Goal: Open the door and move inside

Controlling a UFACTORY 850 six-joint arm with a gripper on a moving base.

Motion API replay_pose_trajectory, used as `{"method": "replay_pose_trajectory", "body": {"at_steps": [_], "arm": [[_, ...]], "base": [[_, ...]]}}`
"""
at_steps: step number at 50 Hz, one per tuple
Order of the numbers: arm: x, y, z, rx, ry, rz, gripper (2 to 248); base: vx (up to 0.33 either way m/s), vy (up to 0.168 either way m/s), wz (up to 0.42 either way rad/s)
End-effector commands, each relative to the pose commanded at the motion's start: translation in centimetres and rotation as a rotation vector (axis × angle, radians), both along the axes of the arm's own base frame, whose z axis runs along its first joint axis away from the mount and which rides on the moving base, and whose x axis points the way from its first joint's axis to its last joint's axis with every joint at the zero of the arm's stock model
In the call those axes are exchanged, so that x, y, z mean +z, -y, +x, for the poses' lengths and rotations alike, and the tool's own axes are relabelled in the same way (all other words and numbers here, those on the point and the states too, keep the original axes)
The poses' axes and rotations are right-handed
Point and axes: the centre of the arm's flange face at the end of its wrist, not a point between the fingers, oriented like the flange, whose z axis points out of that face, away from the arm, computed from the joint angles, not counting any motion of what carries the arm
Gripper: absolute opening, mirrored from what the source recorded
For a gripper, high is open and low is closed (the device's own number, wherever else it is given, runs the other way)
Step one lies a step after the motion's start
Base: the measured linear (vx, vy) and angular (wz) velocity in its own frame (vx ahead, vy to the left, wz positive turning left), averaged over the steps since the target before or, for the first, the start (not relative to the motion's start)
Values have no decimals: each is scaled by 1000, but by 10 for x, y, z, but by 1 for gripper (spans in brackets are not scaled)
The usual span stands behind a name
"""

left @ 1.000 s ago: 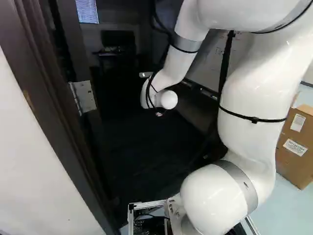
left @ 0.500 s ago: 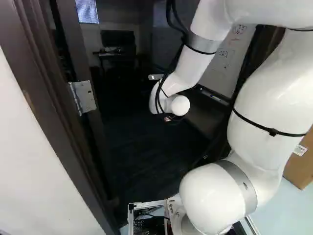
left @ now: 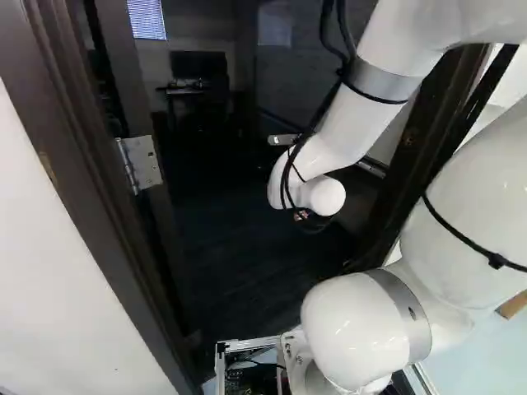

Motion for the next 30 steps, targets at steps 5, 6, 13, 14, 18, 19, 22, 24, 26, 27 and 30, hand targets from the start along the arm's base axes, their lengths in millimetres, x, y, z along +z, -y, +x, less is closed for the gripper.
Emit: {"method": "replay_pose_trajectory", "body": {"at_steps": [5,6,13,14,18,19,22,24,26,27,30], "arm": [[-2,5,-10,-11,0,-1,247],[-3,6,-12,-14,0,-1,247],[-6,11,-24,-27,0,-2,247],[-7,12,-26,-29,0,-2,247],[-8,14,-32,-35,0,-2,247],[-9,14,-33,-37,0,-2,247],[-10,16,-37,-41,0,-3,247],[-11,17,-39,-44,0,-3,247],[-11,18,-41,-46,0,-3,247],[-12,18,-43,-47,0,-3,247],[-12,19,-45,-50,0,-3,247]], "base": [[0,0,0],[0,0,0],[0,0,0],[0,0,0],[0,0,0],[0,0,0],[0,0,0],[0,0,0],[0,0,0],[0,0,0],[0,0,0]]}}
